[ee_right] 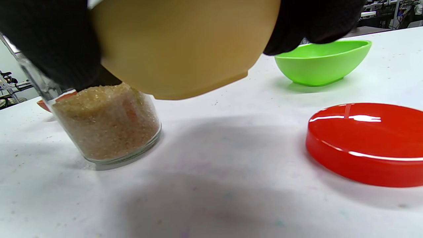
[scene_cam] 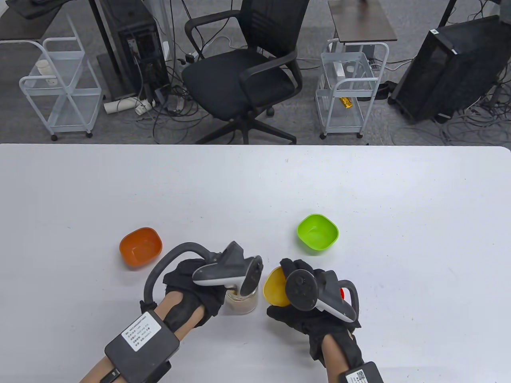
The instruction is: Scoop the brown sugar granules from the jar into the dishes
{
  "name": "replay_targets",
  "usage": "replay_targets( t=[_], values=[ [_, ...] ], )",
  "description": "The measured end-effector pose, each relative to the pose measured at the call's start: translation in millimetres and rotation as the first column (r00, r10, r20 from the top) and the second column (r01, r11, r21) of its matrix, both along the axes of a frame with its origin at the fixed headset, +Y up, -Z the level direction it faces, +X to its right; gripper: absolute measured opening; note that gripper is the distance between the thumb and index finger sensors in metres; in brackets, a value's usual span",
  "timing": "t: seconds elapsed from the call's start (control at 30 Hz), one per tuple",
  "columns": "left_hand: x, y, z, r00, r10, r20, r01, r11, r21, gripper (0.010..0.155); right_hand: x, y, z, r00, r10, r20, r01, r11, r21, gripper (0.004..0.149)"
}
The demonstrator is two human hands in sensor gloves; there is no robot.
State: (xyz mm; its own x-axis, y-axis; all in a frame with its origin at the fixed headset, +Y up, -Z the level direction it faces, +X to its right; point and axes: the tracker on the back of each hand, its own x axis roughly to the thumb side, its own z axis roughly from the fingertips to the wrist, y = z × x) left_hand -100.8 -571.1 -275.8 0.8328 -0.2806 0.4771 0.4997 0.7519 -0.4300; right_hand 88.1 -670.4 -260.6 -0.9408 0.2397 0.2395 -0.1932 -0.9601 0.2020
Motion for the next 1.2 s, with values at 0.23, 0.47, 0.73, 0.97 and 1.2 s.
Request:
replay_targets(
  t=[0.23, 0.47, 0.73, 0.97, 1.2],
  values=[
    [-30.7, -0.4, -23.8, 0.964, 0.225, -0.143, -0.247, 0.956, -0.16, 0.045, 2.5, 0.1, -1.4, 1.0, -0.009, 0.006, 0.009, 1.0, -0.005, 0.106],
    [-51.6, -0.4, -28.0, 0.916, 0.338, -0.217, -0.383, 0.898, -0.216, 0.045, 2.2, 0.0, -1.8, 1.0, -0.009, 0.003, 0.009, 1.0, -0.005, 0.106],
    [-72.1, 0.8, -29.4, 0.866, 0.415, -0.28, -0.479, 0.848, -0.225, 0.045, 2.8, 0.3, -1.5, 1.0, -0.025, -0.003, 0.025, 1.0, 0.012, 0.106],
    [-82.5, 0.3, -27.4, 0.847, 0.443, -0.293, -0.511, 0.831, -0.22, 0.046, 2.2, -1.0, -0.3, 1.0, -0.027, -0.007, 0.027, 1.0, 0.014, 0.106],
    [-96.5, 1.0, -24.8, 0.83, 0.467, -0.303, -0.536, 0.819, -0.205, 0.046, 1.4, -1.8, 0.3, 1.0, -0.018, -0.006, 0.018, 1.0, 0.014, 0.106]
  ],
)
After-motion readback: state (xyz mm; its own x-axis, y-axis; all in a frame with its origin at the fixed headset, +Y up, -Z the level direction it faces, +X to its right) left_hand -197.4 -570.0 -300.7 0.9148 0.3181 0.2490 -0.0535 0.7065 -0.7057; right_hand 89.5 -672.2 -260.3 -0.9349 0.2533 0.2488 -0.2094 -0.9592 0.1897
